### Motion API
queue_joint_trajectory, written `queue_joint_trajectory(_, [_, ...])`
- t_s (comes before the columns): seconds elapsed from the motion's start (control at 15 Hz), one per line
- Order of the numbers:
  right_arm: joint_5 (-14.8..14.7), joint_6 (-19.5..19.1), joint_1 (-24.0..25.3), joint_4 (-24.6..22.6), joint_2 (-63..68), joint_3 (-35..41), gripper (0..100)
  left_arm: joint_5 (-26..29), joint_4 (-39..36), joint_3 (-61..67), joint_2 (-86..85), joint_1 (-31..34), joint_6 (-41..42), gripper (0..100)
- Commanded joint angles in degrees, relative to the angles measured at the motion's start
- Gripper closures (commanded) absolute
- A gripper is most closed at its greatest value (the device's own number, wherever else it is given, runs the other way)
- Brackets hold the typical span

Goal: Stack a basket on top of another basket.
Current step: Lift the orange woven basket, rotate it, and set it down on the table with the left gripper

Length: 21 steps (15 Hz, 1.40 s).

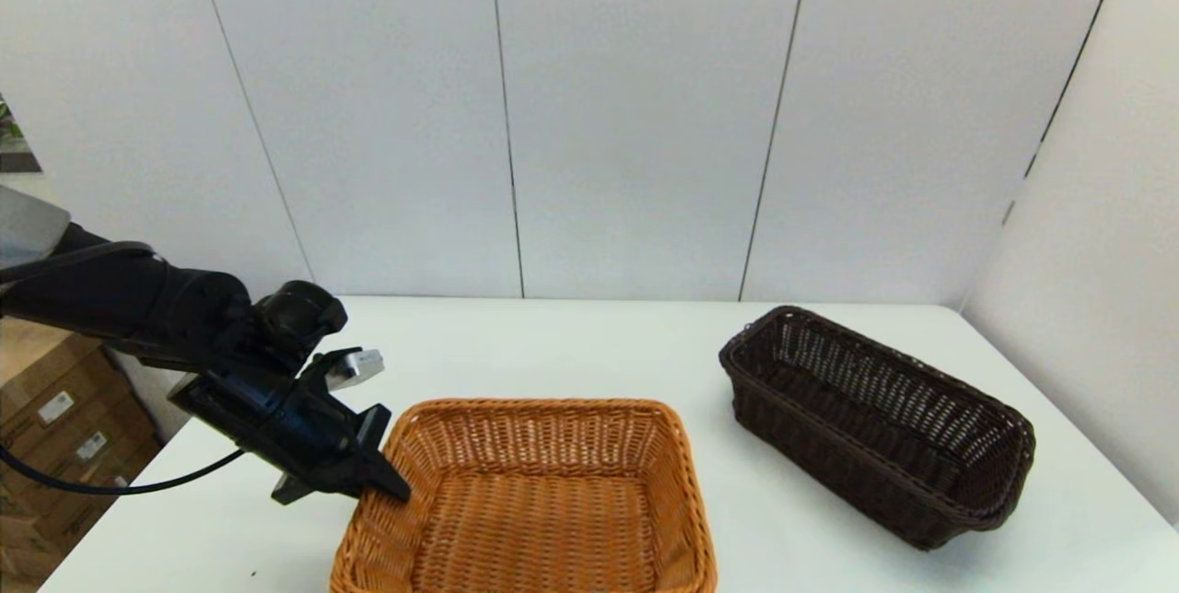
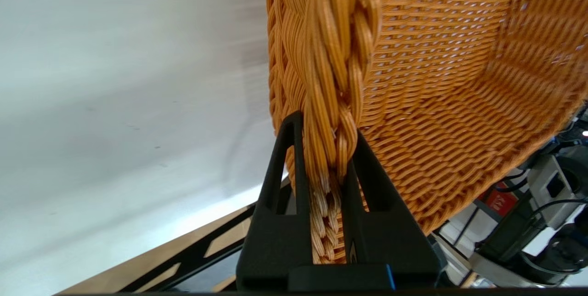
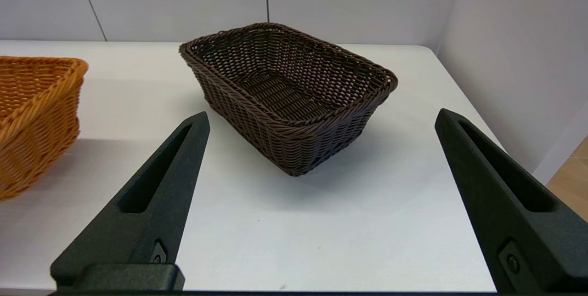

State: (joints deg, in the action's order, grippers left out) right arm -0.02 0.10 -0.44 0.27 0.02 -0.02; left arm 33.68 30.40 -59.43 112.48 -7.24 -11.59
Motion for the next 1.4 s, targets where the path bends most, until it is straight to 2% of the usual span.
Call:
queue_joint_trajectory(0.07, [0.02,-0.01,0.0,0.0,-0.11,0.02,0,-0.64,0.01,-2.09,1.6,-2.34,-4.4,100])
queue_joint_trajectory(1.4, [0.02,-0.01,0.0,0.0,-0.02,0.02,0,-0.64,0.09,-5.61,4.5,-4.8,-4.31,100])
